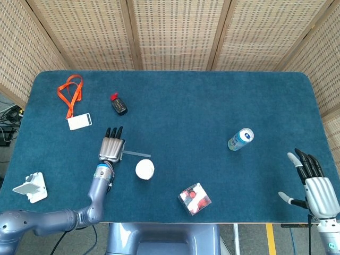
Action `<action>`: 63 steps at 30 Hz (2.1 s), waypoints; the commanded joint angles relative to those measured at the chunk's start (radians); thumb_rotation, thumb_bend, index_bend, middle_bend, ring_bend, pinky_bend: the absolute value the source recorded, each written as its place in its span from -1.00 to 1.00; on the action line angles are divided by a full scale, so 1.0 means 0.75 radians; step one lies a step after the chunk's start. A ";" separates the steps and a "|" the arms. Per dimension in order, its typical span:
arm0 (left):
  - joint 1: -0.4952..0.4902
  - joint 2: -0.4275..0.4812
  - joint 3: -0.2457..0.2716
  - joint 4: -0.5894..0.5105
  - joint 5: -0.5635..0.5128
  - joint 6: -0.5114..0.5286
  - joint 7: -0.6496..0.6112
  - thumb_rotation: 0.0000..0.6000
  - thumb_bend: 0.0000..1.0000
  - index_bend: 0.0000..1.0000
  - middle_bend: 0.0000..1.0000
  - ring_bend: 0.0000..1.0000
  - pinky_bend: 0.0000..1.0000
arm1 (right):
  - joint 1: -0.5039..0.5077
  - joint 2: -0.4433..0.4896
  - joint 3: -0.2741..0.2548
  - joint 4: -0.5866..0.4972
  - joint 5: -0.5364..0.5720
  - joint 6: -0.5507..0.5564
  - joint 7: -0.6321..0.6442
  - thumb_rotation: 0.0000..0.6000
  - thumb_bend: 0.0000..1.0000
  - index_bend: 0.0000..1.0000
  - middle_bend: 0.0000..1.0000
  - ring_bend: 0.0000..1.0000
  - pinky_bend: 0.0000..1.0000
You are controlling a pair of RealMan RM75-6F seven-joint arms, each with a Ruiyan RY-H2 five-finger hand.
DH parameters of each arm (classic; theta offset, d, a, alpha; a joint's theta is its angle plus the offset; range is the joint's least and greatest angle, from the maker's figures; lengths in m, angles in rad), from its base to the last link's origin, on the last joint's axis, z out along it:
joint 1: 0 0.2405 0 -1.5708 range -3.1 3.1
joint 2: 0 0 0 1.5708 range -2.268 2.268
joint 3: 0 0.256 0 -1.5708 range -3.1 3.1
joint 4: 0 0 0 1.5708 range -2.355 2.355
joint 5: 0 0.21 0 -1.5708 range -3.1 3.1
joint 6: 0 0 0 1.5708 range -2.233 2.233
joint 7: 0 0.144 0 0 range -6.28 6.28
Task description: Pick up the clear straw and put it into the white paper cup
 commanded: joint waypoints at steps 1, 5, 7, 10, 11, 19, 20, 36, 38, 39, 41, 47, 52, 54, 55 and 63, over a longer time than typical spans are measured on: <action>0.010 0.018 0.002 -0.022 0.020 0.017 -0.012 1.00 -0.08 0.14 -1.00 -1.00 -1.00 | -0.002 0.000 -0.001 -0.002 -0.004 0.005 -0.003 1.00 -0.82 -0.90 -1.00 -1.00 -1.00; 0.045 0.083 -0.009 -0.090 0.084 0.069 -0.080 1.00 -0.08 0.14 -1.00 -1.00 -1.00 | -0.005 0.002 -0.003 -0.006 -0.010 0.013 -0.007 1.00 -0.82 -0.90 -1.00 -1.00 -1.00; 0.066 0.120 -0.014 -0.124 0.119 0.087 -0.129 1.00 -0.08 0.14 -1.00 -1.00 -1.00 | -0.006 0.003 -0.003 -0.008 -0.012 0.016 -0.008 1.00 -0.82 -0.89 -1.00 -1.00 -1.00; 0.104 0.176 -0.032 -0.178 0.167 0.101 -0.235 1.00 -0.08 0.13 -1.00 -1.00 -1.00 | -0.007 0.003 -0.005 -0.011 -0.017 0.021 -0.012 1.00 -0.82 -0.89 -1.00 -1.00 -1.00; 0.117 0.190 -0.037 -0.193 0.183 0.101 -0.276 1.00 -0.08 0.13 -1.00 -1.00 -1.00 | -0.008 0.003 -0.005 -0.012 -0.020 0.023 -0.013 1.00 -0.82 -0.89 -1.00 -1.00 -1.00; 0.229 0.276 -0.095 -0.365 0.370 0.032 -0.812 1.00 -0.08 0.17 -1.00 -1.00 -1.00 | -0.013 0.002 -0.008 -0.021 -0.031 0.035 -0.031 1.00 -0.82 -0.89 -1.00 -1.00 -1.00; 0.237 0.284 -0.097 -0.376 0.393 0.021 -0.861 1.00 -0.08 0.19 -1.00 -1.00 -0.99 | -0.013 0.002 -0.008 -0.021 -0.031 0.036 -0.031 1.00 -0.82 -0.89 -1.00 -1.00 -1.00; 0.222 0.314 -0.133 -0.514 0.683 -0.283 -1.587 1.00 -0.09 0.22 -1.00 -1.00 -1.00 | -0.014 0.006 -0.001 -0.017 -0.013 0.034 -0.016 1.00 -0.82 -0.89 -1.00 -1.00 -1.00; 0.213 0.290 -0.120 -0.494 0.703 -0.293 -1.610 1.00 -0.09 0.22 -1.00 -1.00 -1.00 | -0.015 0.007 0.000 -0.016 -0.014 0.037 -0.012 1.00 -0.82 -0.89 -1.00 -1.00 -1.00; 0.208 0.278 -0.112 -0.486 0.710 -0.300 -1.621 1.00 -0.09 0.22 -1.00 -1.00 -1.00 | -0.016 0.008 0.001 -0.015 -0.014 0.039 -0.008 1.00 -0.82 -0.89 -1.00 -1.00 -1.00; 0.204 0.262 -0.101 -0.474 0.718 -0.302 -1.629 1.00 -0.09 0.23 -1.00 -1.00 -1.00 | -0.017 0.009 0.002 -0.015 -0.013 0.041 -0.003 1.00 -0.82 -0.89 -1.00 -1.00 -1.00; 0.216 0.258 -0.081 -0.480 0.730 -0.287 -1.662 1.00 -0.09 0.23 -1.00 -1.00 -1.00 | -0.016 0.008 0.002 -0.011 -0.015 0.042 0.004 1.00 -0.82 -0.89 -1.00 -1.00 -1.00; 0.242 0.270 -0.056 -0.474 0.738 -0.276 -1.714 1.00 -0.09 0.23 -1.00 -1.00 -1.00 | -0.017 0.006 0.000 -0.013 -0.022 0.045 -0.003 1.00 -0.82 -0.89 -1.00 -1.00 -1.00; 0.250 0.270 -0.044 -0.460 0.744 -0.275 -1.730 1.00 -0.09 0.23 -1.00 -1.00 -1.00 | -0.017 0.005 -0.001 -0.016 -0.025 0.047 -0.007 1.00 -0.82 -0.89 -1.00 -1.00 -1.00; 0.253 0.270 -0.040 -0.454 0.745 -0.275 -1.736 1.00 -0.09 0.23 -1.00 -1.00 -1.00 | -0.017 0.005 -0.001 -0.016 -0.025 0.047 -0.009 1.00 -0.82 -0.89 -1.00 -1.00 -1.00; 0.259 0.244 -0.010 -0.373 0.772 -0.292 -1.796 1.00 -0.09 0.23 -1.00 -1.00 -1.00 | -0.017 0.001 -0.002 -0.019 -0.027 0.045 -0.021 1.00 -0.82 -0.88 -1.00 -1.00 -1.00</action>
